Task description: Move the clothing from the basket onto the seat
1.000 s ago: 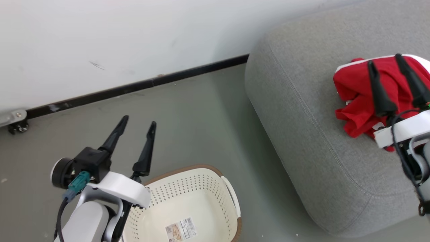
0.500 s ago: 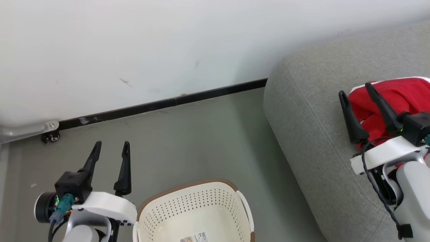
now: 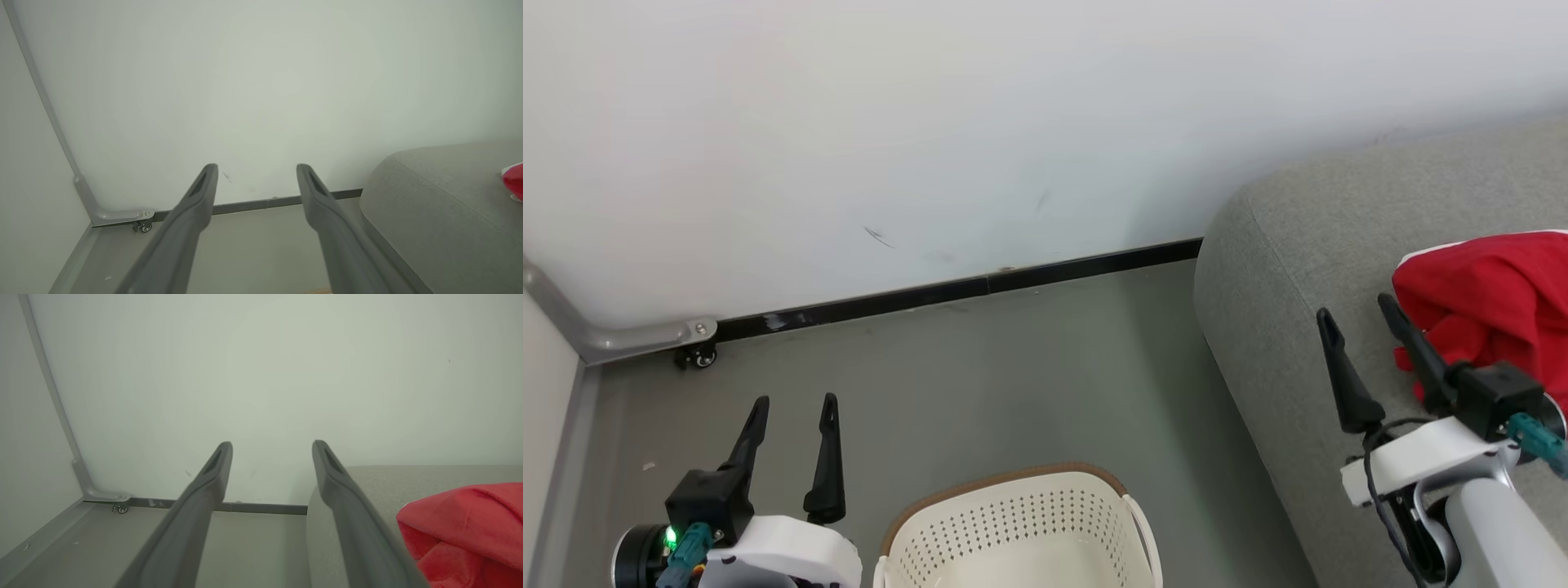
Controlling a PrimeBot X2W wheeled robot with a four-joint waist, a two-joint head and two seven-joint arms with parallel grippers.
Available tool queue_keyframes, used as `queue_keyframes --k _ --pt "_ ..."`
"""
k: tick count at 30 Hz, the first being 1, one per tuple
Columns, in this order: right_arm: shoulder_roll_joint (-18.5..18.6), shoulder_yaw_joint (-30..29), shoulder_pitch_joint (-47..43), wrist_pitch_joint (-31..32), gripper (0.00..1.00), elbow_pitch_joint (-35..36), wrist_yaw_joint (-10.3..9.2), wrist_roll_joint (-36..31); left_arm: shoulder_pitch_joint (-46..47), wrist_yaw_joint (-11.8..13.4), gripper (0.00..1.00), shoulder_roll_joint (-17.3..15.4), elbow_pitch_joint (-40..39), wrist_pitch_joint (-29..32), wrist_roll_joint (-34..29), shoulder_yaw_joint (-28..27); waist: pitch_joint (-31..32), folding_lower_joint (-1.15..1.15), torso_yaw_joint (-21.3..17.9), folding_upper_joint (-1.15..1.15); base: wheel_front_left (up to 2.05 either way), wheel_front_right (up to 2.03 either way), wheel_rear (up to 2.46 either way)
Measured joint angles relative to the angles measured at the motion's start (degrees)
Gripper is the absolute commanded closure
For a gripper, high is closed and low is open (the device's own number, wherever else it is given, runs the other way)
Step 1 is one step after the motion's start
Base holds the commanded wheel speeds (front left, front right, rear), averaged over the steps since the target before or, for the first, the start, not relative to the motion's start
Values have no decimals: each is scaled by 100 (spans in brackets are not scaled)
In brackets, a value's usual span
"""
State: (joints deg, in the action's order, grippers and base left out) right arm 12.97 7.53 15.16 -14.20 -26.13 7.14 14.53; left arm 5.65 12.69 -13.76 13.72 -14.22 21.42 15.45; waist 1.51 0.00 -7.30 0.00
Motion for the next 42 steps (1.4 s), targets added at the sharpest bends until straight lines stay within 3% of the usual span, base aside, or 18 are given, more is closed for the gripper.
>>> queue_keyframes --k 16,42 --pt "-801 -432 -903 18 0 344 0 -426 -258 191 0 158 -264 0 -185 -111 228 0 194 0 0 0 0" --pt "-989 -877 -1401 237 0 1128 0 -962 -323 344 0 171 -298 0 -461 -231 77 0 207 0 0 0 0"
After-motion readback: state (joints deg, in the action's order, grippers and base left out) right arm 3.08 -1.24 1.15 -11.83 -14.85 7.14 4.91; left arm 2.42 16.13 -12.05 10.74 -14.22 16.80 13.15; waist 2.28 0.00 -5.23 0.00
